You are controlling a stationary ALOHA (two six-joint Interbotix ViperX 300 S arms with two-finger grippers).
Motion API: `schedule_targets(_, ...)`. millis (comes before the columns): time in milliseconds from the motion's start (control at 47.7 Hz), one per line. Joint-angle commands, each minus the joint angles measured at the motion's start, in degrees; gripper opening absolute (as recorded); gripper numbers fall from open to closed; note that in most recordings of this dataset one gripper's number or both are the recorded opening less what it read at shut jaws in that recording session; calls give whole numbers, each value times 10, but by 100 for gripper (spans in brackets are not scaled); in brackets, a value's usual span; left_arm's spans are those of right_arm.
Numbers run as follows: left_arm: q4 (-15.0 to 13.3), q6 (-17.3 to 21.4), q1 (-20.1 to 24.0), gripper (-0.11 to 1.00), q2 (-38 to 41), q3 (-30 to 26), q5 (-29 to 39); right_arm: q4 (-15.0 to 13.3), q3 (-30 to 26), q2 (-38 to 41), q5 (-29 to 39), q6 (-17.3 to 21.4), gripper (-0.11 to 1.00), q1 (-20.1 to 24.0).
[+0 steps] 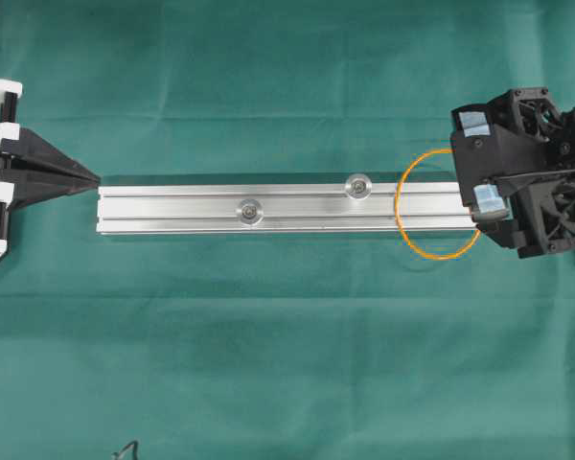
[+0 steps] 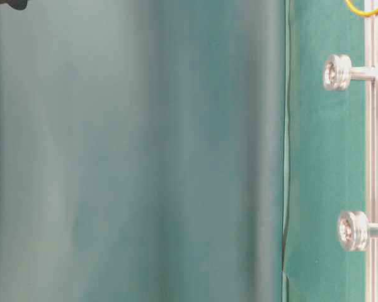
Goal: Hook the rubber onto the shaft.
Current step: 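Lower the right gripper onto the band's near side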
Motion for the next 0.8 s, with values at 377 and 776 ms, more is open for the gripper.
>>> schedule_targets(377,2,1,-2,0,4,-17,-4,15,-13,4,-7,2,98,4)
schedule_targets(776,2,0,-2,0,4,-17,-4,64,22,47,-76,2,98,26)
